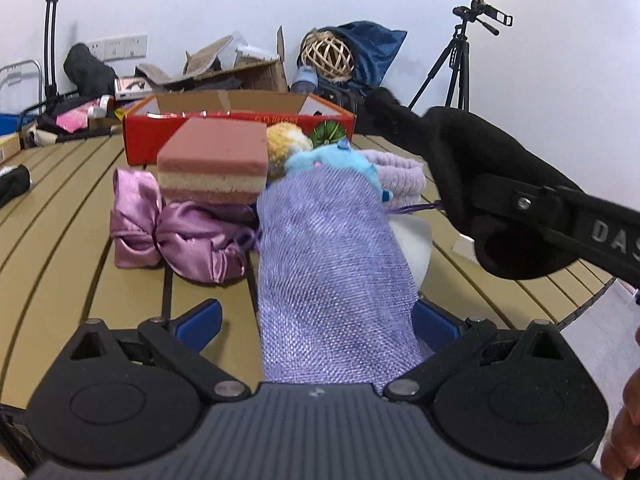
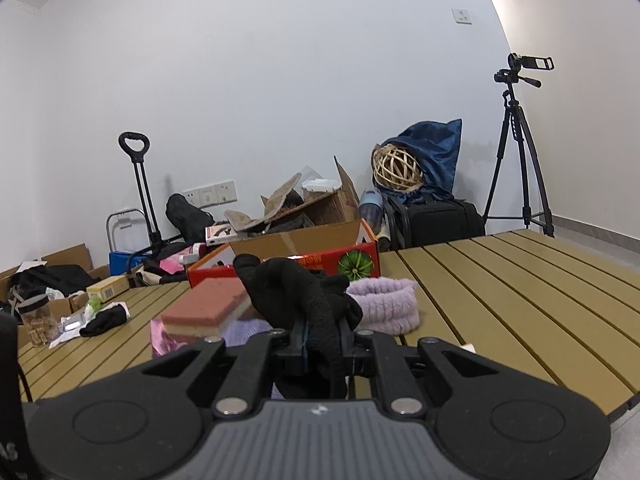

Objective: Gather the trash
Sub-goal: 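Grasp the purple mesh pouch with the left gripper while the right holds the glove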

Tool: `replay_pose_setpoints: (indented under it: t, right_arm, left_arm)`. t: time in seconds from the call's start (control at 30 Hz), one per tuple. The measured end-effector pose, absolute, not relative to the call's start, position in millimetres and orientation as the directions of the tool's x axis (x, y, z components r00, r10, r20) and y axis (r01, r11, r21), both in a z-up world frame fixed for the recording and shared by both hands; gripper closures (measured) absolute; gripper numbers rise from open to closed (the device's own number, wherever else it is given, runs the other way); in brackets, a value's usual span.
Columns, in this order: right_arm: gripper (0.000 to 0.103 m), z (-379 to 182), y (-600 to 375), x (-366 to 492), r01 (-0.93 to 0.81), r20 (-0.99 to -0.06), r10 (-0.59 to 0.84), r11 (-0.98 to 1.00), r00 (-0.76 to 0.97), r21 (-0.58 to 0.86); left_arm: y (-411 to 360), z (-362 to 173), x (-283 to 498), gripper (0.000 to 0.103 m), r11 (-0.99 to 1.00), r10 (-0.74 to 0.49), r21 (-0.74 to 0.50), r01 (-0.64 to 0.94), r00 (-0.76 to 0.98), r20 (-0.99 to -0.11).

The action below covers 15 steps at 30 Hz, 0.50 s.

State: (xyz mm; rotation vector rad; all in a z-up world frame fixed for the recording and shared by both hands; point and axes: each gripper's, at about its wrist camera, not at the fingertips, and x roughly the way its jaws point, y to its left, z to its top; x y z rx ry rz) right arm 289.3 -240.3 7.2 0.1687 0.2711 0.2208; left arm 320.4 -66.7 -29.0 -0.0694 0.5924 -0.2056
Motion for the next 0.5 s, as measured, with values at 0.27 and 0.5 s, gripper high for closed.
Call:
replay_pose_setpoints:
  t: [0.27,0.5]
  right_arm:
    - [0.092,-1.8,-249.0,288.3,-0.174,-0.279,0.221,0.967,0.934,0.184]
    - [0.092,-6.0,-254.1,290.4,-0.162,-0.294,0.214,0.968,0.931,0.19]
  left_arm:
    - [-69.8,-32.6,320.8,0.004,0.978,-0.208,-0.104,0.181,0.808,-0.552]
    - [-73.0,-35.2,318.4,0.036,0.978,-0.204,-0.078,0.193,0.809,-0.552]
